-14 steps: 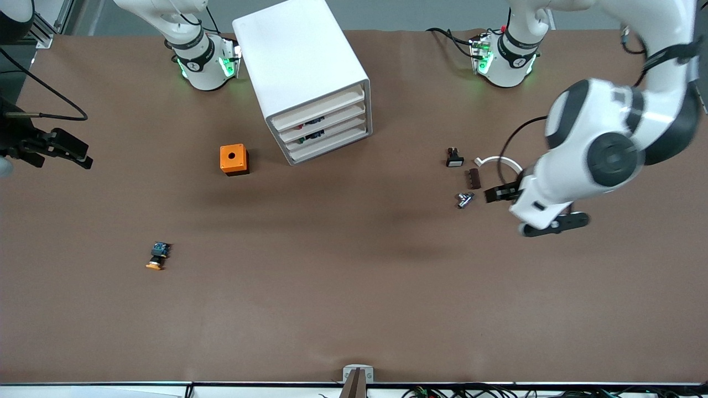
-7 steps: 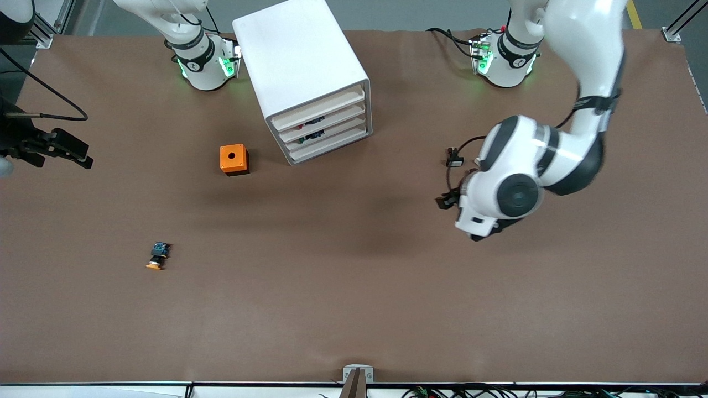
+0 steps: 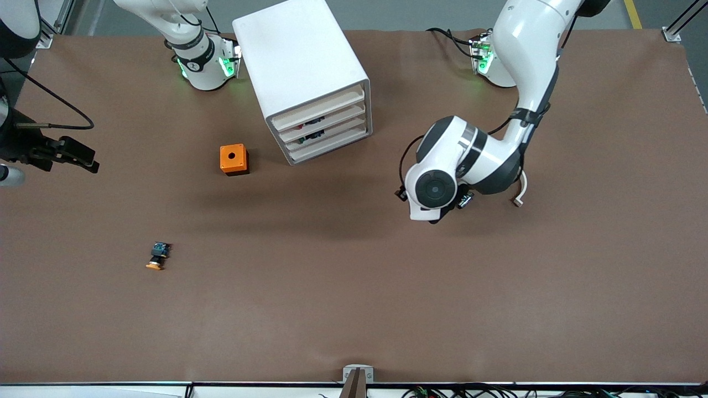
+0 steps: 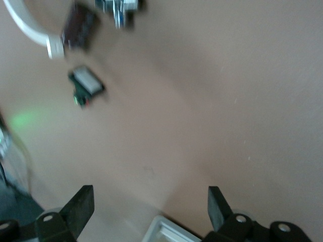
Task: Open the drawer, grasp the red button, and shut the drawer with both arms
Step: 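Hook the left gripper into the drawer front while the right gripper advances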
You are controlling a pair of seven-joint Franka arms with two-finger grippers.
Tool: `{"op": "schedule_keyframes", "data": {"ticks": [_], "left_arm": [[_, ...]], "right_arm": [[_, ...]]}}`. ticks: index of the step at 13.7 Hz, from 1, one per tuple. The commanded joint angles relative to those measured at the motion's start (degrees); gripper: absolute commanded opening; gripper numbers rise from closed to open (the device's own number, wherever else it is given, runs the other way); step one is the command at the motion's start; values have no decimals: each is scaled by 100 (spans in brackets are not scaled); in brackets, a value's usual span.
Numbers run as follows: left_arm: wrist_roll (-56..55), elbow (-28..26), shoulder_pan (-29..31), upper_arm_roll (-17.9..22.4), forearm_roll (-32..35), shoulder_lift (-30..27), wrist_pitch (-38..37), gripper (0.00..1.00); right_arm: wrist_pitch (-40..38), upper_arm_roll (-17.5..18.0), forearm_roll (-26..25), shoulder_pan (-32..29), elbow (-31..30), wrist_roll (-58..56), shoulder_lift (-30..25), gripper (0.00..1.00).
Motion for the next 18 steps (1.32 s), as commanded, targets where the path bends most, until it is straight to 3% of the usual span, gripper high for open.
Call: {"op": "schedule_keyframes", "data": {"ticks": [1,5,12,18], "left_arm": [[-717,276,-74,35,-745,462,-43,100],[-1998,259,-188,53,-2574,736,106,100],[-4715,233,-505,44,-4069,1140,71,94],[-5254,241,-575,35,-4931,1254,-577,79]], "right_arm": [[4,13,-15,54,2,85,146,100],[83,21,11,55,11,86,349,100],[145,21,196,125,11,103,726,100],[197,21,345,151,37,112,1034,100]]}}
